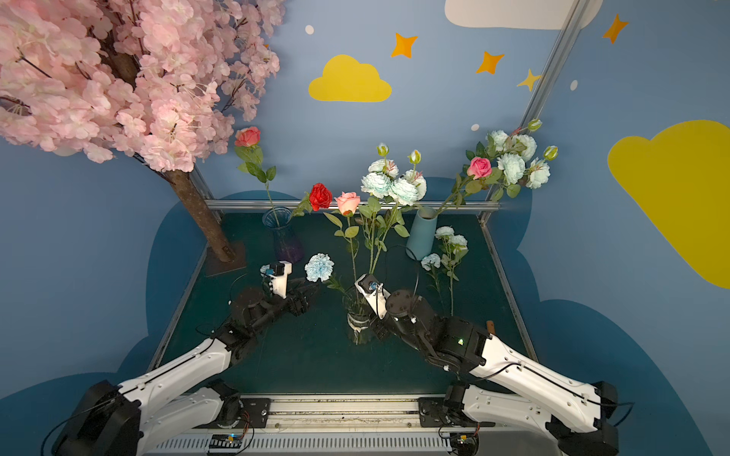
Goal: Pick out blue flowers from the vase
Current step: Pick up the flower from the vase.
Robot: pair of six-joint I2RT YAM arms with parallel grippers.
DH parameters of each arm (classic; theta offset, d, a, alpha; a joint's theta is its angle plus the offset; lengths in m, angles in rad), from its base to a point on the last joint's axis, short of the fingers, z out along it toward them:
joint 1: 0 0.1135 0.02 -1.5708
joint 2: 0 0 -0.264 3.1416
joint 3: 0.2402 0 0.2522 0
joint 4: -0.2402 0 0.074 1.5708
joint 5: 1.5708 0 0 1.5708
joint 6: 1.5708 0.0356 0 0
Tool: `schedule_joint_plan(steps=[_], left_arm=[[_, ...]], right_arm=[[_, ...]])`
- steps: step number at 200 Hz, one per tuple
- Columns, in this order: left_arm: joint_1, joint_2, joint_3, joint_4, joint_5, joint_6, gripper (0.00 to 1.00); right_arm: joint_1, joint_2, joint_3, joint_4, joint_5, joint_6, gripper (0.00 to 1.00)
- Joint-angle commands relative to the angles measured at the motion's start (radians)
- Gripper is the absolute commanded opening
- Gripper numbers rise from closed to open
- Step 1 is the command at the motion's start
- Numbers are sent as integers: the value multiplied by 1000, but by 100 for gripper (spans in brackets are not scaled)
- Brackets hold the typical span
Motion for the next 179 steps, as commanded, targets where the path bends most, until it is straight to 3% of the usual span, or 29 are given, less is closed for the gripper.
schedule_joint_plan(steps=[1, 35, 89, 179], left_arm=[[-38, -35, 33, 17, 29, 45, 68], [-67, -54, 23, 41, -3, 36, 68], [-75, -49, 10, 72, -10, 10, 68], [-75, -47, -57, 110, -141, 31, 68]], right_arm=[[-55, -10, -11, 49, -97, 30, 27], [-122, 11, 12, 50, -143, 60, 21], [-197, -9, -23, 82, -89, 141, 19], [-437, -23, -167, 366, -423, 342, 24]])
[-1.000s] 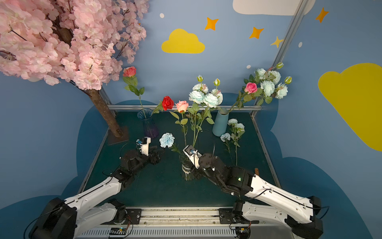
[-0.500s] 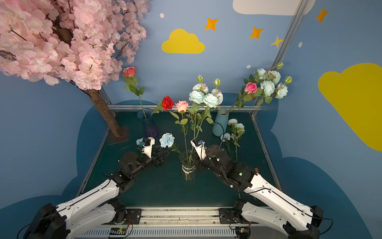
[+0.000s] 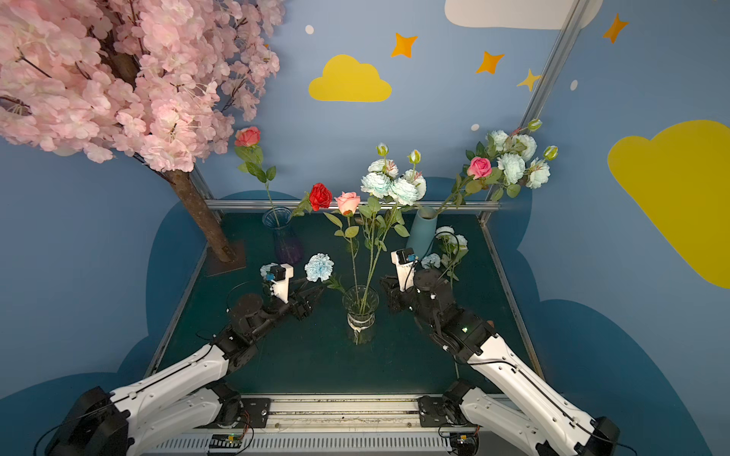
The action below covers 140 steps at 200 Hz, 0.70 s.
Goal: Pick out blue flowers from the vase
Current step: Pick up the flower from the vase.
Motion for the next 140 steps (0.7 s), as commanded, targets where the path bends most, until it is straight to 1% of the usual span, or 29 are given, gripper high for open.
schedule_joint_plan(steps=[1, 20, 54, 93, 107, 140], left_arm=[[-1, 0, -14, 43, -57, 15, 68], [1, 24, -25, 57, -93, 22, 68], [2, 70, -24, 77, -100, 42, 68], [7, 96, -15, 57, -129, 64, 68], [12, 99, -16, 56, -132, 65, 67], [22, 102, -18, 55, -126, 60, 68]], right_arm=[[-48, 13, -29, 146, -143, 81, 25], [-69, 31, -45, 215, -201, 112, 27], [-87, 57, -57, 287, -225, 141, 28], [-99, 83, -65, 362, -271, 179, 26], [-100, 87, -64, 374, -273, 186, 23], [-101, 106, -56, 372, -266, 182, 23]])
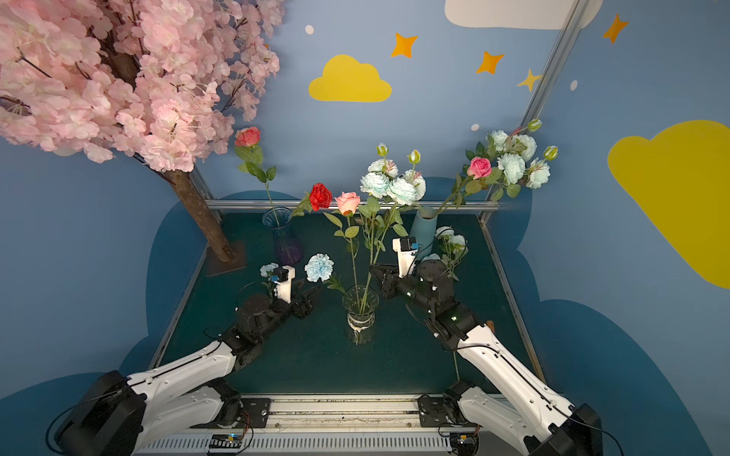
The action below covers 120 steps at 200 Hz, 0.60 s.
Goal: Pick out blue flowers from the vase
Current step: Pick up the flower from the vase.
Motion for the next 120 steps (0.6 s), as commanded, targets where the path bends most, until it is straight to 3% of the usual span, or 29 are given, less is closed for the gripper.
schedule_joint_plan(steps=[1, 62, 108, 120], left_arm=[[8, 2, 1, 15, -9, 14, 68], [12, 3, 0, 14, -6, 11, 68], [13, 4, -1, 15, -7, 9, 68], [13, 4, -1, 15, -7, 9, 68]], right_arm=[[-5, 13, 1, 45, -14, 12, 23], [-4, 27, -11, 47, -3, 9, 21], [-5, -8, -14, 44, -19, 9, 0], [-4, -18, -7, 38, -31, 6, 0]])
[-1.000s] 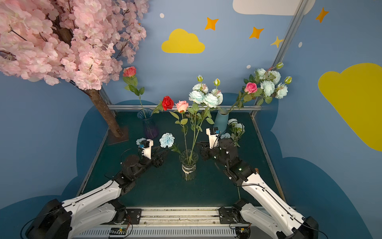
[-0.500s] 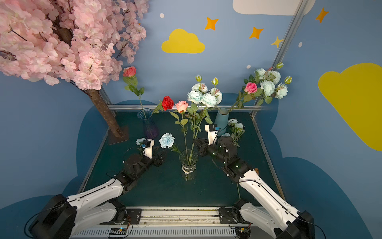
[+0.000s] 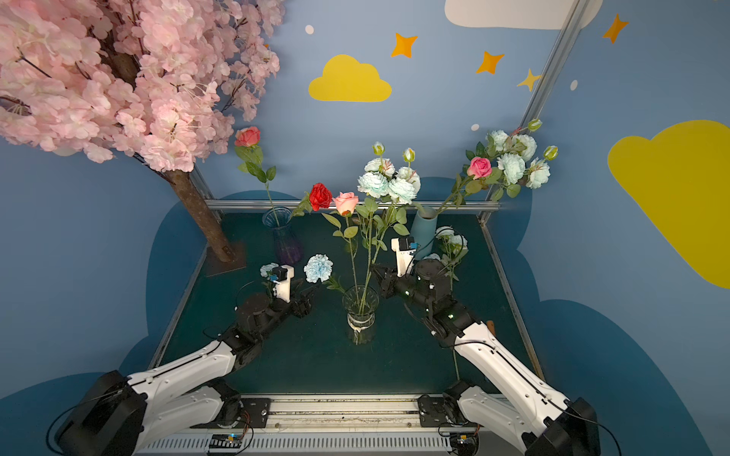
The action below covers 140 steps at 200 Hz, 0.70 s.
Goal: Pick out blue flowers from the vase
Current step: Pick up the flower from the vase.
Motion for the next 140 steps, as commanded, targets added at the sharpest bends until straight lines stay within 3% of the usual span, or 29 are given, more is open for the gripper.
schedule_joint_plan(steps=[1, 63, 140], left_arm=[[4, 3, -1, 15, -7, 10, 68], [4, 3, -2, 13, -13, 10, 68], [7, 20, 1, 19, -12, 8, 68]], right_arm=[[-1, -36, 3, 19, -30, -8, 0], [-1, -52, 101, -66, -40, -54, 0], [-5, -30, 377, -282, -64, -167, 0]])
